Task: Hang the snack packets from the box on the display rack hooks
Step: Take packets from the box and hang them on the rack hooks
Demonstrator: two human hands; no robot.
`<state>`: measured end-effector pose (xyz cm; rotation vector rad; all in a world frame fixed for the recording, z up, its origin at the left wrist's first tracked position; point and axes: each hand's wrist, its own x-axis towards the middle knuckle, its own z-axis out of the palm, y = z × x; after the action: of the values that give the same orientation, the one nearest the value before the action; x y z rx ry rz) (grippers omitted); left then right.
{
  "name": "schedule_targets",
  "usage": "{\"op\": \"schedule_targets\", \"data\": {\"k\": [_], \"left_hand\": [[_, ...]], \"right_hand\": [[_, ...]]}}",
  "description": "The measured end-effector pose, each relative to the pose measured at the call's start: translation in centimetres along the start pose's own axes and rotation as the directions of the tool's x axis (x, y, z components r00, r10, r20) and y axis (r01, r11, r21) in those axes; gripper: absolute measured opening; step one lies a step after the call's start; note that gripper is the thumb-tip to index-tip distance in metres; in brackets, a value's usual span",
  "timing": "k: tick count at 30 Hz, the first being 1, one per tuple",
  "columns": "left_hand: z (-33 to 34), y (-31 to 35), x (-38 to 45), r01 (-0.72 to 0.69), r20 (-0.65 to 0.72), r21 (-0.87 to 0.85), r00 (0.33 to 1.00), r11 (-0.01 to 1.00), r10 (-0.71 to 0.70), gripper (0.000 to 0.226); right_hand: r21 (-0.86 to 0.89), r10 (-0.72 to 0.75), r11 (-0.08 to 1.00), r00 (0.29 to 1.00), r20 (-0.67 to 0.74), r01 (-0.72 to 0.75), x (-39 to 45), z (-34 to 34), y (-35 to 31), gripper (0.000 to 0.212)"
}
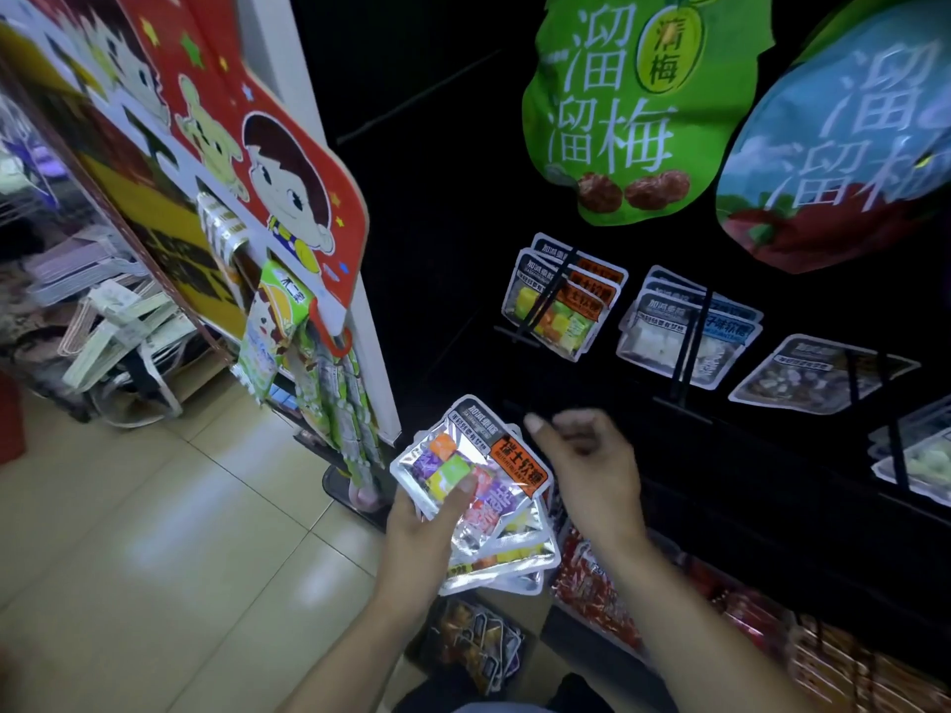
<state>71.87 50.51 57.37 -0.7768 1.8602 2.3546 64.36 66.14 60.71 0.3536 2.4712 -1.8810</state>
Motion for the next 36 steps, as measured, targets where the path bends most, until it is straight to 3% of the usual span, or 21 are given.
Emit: {"op": "schedule_targets", "data": {"k": [6,11,17,25,30,36], "left_hand": [[1.7,-0.1,0.1,-0.093,0.008,0.059,0.996,0.994,0.092,0.042],[2.3,-0.7,-0.1,-0.081,0.030,0.074,0.996,0.994,0.079,0.042],[1.7,-1.5,-0.8,-0.037,0.000,0.080,0.999,0.996,0.037,0.021],[-0.1,-2.6,-1.7,-0.002,-0.068,0.114,0.998,0.993,0.010,0.030],[-0.5,-1.6,-2.0,-0.005,-0.063,0.116,0.998,0.993,0.012,0.026],[-0.8,-1.2,-1.9,-0.019,-0.075,0.135,0.997,0.991,0.030,0.026]], "right_hand": [[0.026,0.147,0.988,0.978,0.151,-0.153,-3.4,-1.9,1.3,0.036],[0.135,0.190,0.968,0.970,0.150,-0.211,-2.6,-3.4,1.3,0.018],[0.274,0.046,0.961,0.999,-0.011,-0.041,-0.7,-3.6,-0.5,0.006],[0.201,-0.112,0.975,0.991,0.076,0.095,2.9,-0.3,-4.8,0.011],[0.257,-0.111,0.958,0.990,-0.088,0.130,3.7,0.8,-5.4,0.007],[0.296,-0.107,0.944,0.983,-0.147,0.147,3.2,1.4,-5.0,0.009]]}}
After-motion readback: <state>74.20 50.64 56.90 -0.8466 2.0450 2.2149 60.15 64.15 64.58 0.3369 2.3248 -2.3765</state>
